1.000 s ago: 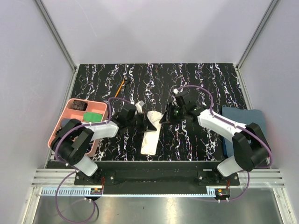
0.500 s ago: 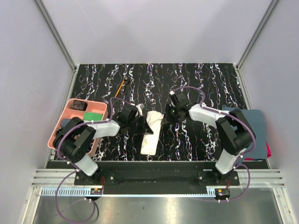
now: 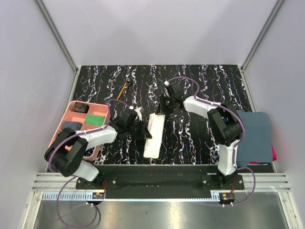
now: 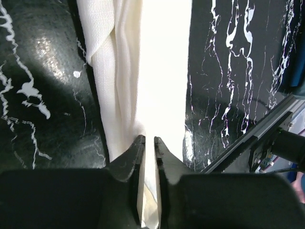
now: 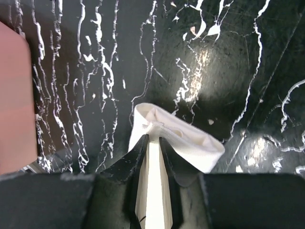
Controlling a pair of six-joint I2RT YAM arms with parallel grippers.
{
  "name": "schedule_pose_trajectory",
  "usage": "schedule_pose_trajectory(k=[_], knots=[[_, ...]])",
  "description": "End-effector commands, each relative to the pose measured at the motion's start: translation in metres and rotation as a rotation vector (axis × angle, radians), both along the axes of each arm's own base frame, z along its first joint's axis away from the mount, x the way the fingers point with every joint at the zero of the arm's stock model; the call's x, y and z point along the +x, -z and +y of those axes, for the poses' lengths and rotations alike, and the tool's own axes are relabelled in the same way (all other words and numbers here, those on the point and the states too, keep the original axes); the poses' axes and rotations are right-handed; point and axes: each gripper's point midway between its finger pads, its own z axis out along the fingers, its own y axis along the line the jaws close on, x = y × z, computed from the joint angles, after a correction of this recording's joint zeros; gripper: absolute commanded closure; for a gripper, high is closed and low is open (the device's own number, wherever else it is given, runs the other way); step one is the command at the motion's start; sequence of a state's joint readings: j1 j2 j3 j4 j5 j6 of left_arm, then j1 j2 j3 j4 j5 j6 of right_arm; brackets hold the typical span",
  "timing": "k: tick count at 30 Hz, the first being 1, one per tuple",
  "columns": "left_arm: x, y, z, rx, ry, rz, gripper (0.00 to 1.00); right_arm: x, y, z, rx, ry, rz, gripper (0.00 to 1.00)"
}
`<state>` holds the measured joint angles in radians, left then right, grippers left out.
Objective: Fold the napkin into a case and place the utensils inside
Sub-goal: Fold the 2/3-rectangle-folded napkin at the center of the board.
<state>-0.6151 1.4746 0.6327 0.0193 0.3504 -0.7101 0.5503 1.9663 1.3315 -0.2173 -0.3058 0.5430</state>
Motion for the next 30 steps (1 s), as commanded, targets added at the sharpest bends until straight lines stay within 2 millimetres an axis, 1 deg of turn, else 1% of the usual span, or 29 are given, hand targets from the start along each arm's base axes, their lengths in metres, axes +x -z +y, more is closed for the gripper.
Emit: schedule_pose_trajectory(k=[1,2,3,4,5,6,7,8,9,10,11,12,13,14,15,17,18,19,21,22,24,25,27,28,29,30], knots=[[0.007,-0.023,0.001,0.010,0.011,-0.085,0.70,0.013,-0.014,0.005,0.032,-0.028,-0.044,0.77],[0.006,-0.029,0.002,-0.003,0.005,-0.098,0.63,0.013,-0.024,0.003,0.037,-0.027,-0.064,0.77],[0.005,-0.031,0.001,-0.009,0.005,-0.098,0.59,0.011,-0.028,0.001,0.031,-0.029,-0.061,0.76],[0.003,-0.031,0.001,-0.014,0.005,-0.092,0.50,0.011,-0.035,-0.001,0.036,-0.031,-0.067,0.75],[0.000,-0.029,0.001,-0.010,0.011,-0.082,0.48,0.010,-0.043,-0.002,0.038,-0.035,-0.071,0.75],[-0.002,-0.027,0.000,-0.006,0.019,-0.068,0.45,0.004,-0.044,-0.005,0.027,-0.038,-0.050,0.74],[-0.005,-0.024,0.001,0.000,0.023,-0.056,0.42,0.002,-0.052,-0.007,0.034,-0.038,-0.055,0.74],[-0.006,-0.021,0.002,0.007,0.019,-0.052,0.41,-0.001,-0.056,-0.007,0.038,-0.038,-0.057,0.73],[-0.009,-0.019,0.002,0.010,0.020,-0.045,0.41,-0.010,-0.050,-0.011,0.029,-0.039,-0.034,0.73],[-0.012,-0.016,0.004,0.016,0.020,-0.033,0.41,-0.014,-0.057,-0.012,0.041,-0.042,-0.040,0.71],[-0.013,-0.014,0.006,0.025,0.013,-0.033,0.41,-0.018,-0.056,-0.014,0.042,-0.043,-0.031,0.70],[-0.015,-0.012,0.008,0.031,0.010,-0.025,0.41,-0.027,-0.052,-0.015,0.048,-0.051,-0.006,0.70],[-0.021,-0.007,0.011,0.039,0.014,-0.009,0.42,-0.031,-0.055,-0.015,0.061,-0.058,-0.002,0.70],[-0.024,-0.004,0.012,0.044,0.014,-0.001,0.43,-0.035,-0.056,-0.015,0.072,-0.063,0.002,0.70],[-0.027,-0.004,0.012,0.038,0.007,0.006,0.45,-0.043,-0.050,-0.016,0.078,-0.070,0.026,0.70],[-0.035,0.002,0.016,0.045,0.002,0.025,0.51,-0.050,-0.046,-0.017,0.091,-0.075,0.040,0.70],[-0.037,0.000,0.016,0.038,-0.007,0.027,0.53,-0.056,-0.040,-0.015,0.115,-0.086,0.060,0.71],[-0.039,0.003,0.018,0.036,-0.013,0.029,0.55,-0.059,-0.037,-0.014,0.120,-0.087,0.071,0.71],[-0.040,0.000,0.018,0.024,-0.029,0.023,0.58,-0.064,-0.029,-0.016,0.124,-0.090,0.091,0.72],[-0.040,-0.005,0.017,0.009,-0.035,0.006,0.60,-0.064,-0.028,-0.016,0.123,-0.087,0.085,0.72],[-0.041,-0.007,0.017,0.001,-0.046,0.007,0.65,-0.062,-0.026,-0.016,0.125,-0.088,0.068,0.72],[-0.042,-0.009,0.017,-0.004,-0.048,0.001,0.67,-0.061,-0.021,-0.015,0.123,-0.090,0.076,0.72],[-0.043,-0.007,0.017,0.001,-0.050,0.003,0.72,-0.054,-0.022,-0.010,0.128,-0.101,0.068,0.72],[-0.045,-0.003,0.018,0.007,-0.049,0.013,0.73,-0.052,-0.016,-0.007,0.127,-0.105,0.079,0.72],[-0.046,-0.001,0.017,0.009,-0.042,0.019,0.75,-0.044,-0.020,-0.002,0.144,-0.107,0.061,0.73],[-0.048,0.001,0.016,0.008,-0.039,0.024,0.78,-0.040,-0.019,0.000,0.152,-0.099,0.060,0.73]])
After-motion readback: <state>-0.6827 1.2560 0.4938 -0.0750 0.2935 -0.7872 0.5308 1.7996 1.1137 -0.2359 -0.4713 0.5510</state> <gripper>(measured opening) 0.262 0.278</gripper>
